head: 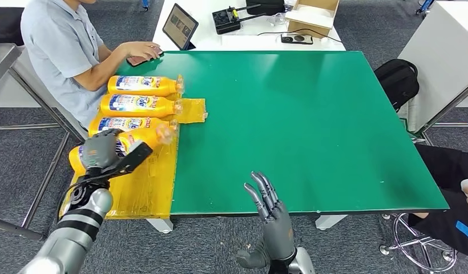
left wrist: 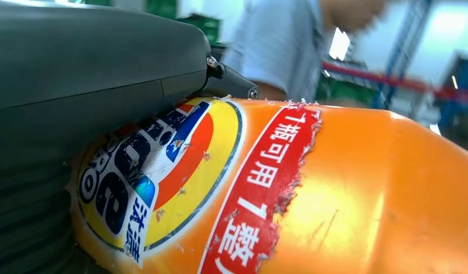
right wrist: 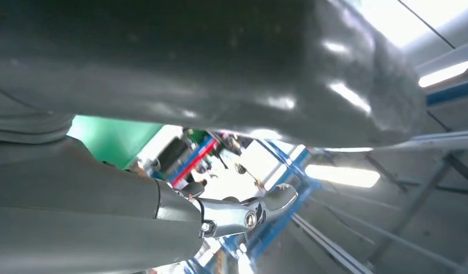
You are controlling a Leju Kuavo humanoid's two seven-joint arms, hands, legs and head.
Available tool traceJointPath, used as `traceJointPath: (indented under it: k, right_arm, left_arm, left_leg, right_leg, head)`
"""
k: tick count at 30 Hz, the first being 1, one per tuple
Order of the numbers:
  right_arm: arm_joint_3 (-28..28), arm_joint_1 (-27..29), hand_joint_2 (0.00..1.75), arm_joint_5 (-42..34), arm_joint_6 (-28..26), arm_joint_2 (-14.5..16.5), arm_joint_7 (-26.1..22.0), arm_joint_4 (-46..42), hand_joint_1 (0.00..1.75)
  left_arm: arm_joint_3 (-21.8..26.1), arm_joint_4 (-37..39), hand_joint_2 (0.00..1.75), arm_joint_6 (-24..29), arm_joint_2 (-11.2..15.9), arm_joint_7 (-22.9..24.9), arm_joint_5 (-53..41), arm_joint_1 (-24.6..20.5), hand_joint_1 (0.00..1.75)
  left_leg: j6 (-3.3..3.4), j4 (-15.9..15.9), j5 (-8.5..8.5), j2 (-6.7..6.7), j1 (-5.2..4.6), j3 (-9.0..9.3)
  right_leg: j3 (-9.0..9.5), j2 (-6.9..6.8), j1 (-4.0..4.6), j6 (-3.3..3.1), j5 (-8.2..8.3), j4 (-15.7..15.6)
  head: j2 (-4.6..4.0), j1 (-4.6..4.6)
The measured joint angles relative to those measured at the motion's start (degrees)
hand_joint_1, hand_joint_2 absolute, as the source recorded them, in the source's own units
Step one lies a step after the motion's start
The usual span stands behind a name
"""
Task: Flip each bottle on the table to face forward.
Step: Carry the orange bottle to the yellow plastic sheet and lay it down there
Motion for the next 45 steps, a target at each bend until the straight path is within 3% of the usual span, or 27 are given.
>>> traceJointPath:
  k: [7,8,11,12,16,23,29,31,33,35,38,42,45]
  right_arm:
    - [1.9,-0.5,0.0,-6.4,0.9,-2.3,0.0,3.1,0.0]
    - [1.9,-0.5,0.0,-6.5,1.1,-2.5,0.0,3.3,0.0]
    - [2.0,-0.6,0.0,-6.5,1.3,-3.0,0.0,3.7,0.0]
    - [2.0,-0.6,0.0,-6.5,1.4,-3.2,0.0,3.8,0.0]
    - [2.0,-0.7,0.0,-7.3,2.2,-3.5,0.0,4.2,0.0]
    - [2.0,-1.0,0.0,-8.9,2.1,-4.1,0.0,4.4,0.0]
    - [1.7,-1.5,0.0,-11.0,0.6,-4.2,0.0,4.4,0.0]
    - [1.5,-1.7,0.0,-11.5,0.6,-4.2,0.0,4.4,0.0]
    - [1.5,-1.7,0.0,-11.4,0.5,-4.3,0.0,4.4,0.0]
    - [0.9,-1.4,0.0,-9.0,0.3,-3.8,0.0,4.0,0.0]
    - [-3.5,0.3,0.0,-0.5,0.2,-0.5,0.0,0.5,0.0]
    - [-10.4,1.4,1.75,3.0,0.0,4.9,0.0,-4.6,0.0]
    - [-13.5,1.9,1.75,2.6,-0.1,6.9,0.0,-6.5,0.0]
  left_arm:
    - [-2.5,8.4,1.75,-0.5,-0.2,-1.6,-1.0,-1.0,1.62]
    - [-2.5,8.8,1.75,-0.8,-0.2,-1.9,-0.7,-1.0,1.43]
    - [-2.7,9.6,1.75,-1.6,-0.3,-2.5,-0.5,-1.2,0.26]
    - [-2.8,9.8,1.75,-1.8,-0.3,-2.5,-0.4,-1.2,0.04]
    - [-2.9,10.3,1.75,-4.6,-0.3,-4.0,1.4,-1.6,0.0]
    - [-2.1,9.5,1.75,-12.5,-1.0,-11.5,10.7,-1.1,0.0]
    - [-1.3,2.1,1.75,-23.4,-3.1,-15.3,25.2,1.8,0.0]
    - [-1.3,-1.6,1.75,-24.9,-3.7,-16.1,29.2,3.5,0.0]
    - [-0.9,-6.2,1.75,-22.8,-4.7,-17.9,33.2,5.2,0.0]
    - [0.1,-12.0,1.75,-17.1,-6.4,-20.5,38.2,6.8,0.0]
    - [0.9,-21.5,1.75,-8.3,-9.6,-22.4,45.1,8.8,0.0]
    - [0.0,-33.3,1.75,-2.2,-12.9,-24.5,52.4,12.1,0.0]
    - [-1.1,-40.1,1.75,0.7,-14.4,-27.1,56.1,15.2,0.0]
  left_leg:
    - [0.0,0.0,-0.01,0.0,-0.02,-0.03]
    - [0.0,0.0,-0.02,0.0,-0.02,-0.03]
    - [-0.01,0.0,-0.02,-0.01,-0.02,-0.02]
    - [-0.01,0.0,-0.02,-0.01,-0.01,-0.01]
    - [-0.01,0.0,-0.01,-0.01,-0.01,0.07]
    - [0.02,0.0,0.02,-0.08,-0.05,0.14]
    - [0.02,0.0,0.02,-0.17,-0.06,0.14]
    - [0.02,0.0,0.01,-0.13,-0.06,0.14]
    - [0.02,0.0,0.01,-0.08,-0.06,0.13]
    - [0.02,0.0,0.01,-0.08,-0.06,0.11]
    - [0.02,0.0,0.0,-0.16,-0.03,0.05]
    - [0.0,0.0,-0.03,-0.12,-0.03,0.03]
    - [0.01,0.0,-0.04,-0.06,-0.06,0.04]
  right_leg:
    - [-0.02,0.0,-0.02,0.0,-0.01,0.0]
    - [-0.02,0.0,-0.02,0.0,-0.01,0.0]
    - [0.0,0.0,-0.01,0.0,-0.03,0.0]
    - [0.0,0.0,-0.01,0.0,-0.02,0.0]
    - [0.1,-0.01,0.0,-0.01,-0.02,0.0]
    - [0.24,-0.03,-0.05,0.0,-0.02,0.0]
    - [0.26,-0.08,-0.05,0.01,-0.02,0.0]
    - [0.22,-0.06,-0.05,0.01,-0.01,0.0]
    - [0.18,-0.05,-0.05,0.01,-0.01,0.0]
    - [0.14,-0.05,-0.04,0.01,-0.01,0.0]
    - [0.12,-0.09,-0.02,0.01,-0.03,0.0]
    - [0.1,-0.07,-0.02,0.0,-0.04,0.0]
    - [0.09,-0.06,-0.05,0.0,-0.05,0.0]
  head:
    - [0.0,0.0]
    - [0.0,-0.01]
    - [0.0,-0.02]
    - [0.0,-0.02]
    - [0.0,-0.02]
    - [0.0,-0.02]
    - [0.0,-0.01]
    - [0.0,-0.01]
    - [0.0,-0.01]
    - [0.0,-0.02]
    - [0.0,-0.02]
    - [0.0,-0.01]
    - [0.0,-0.01]
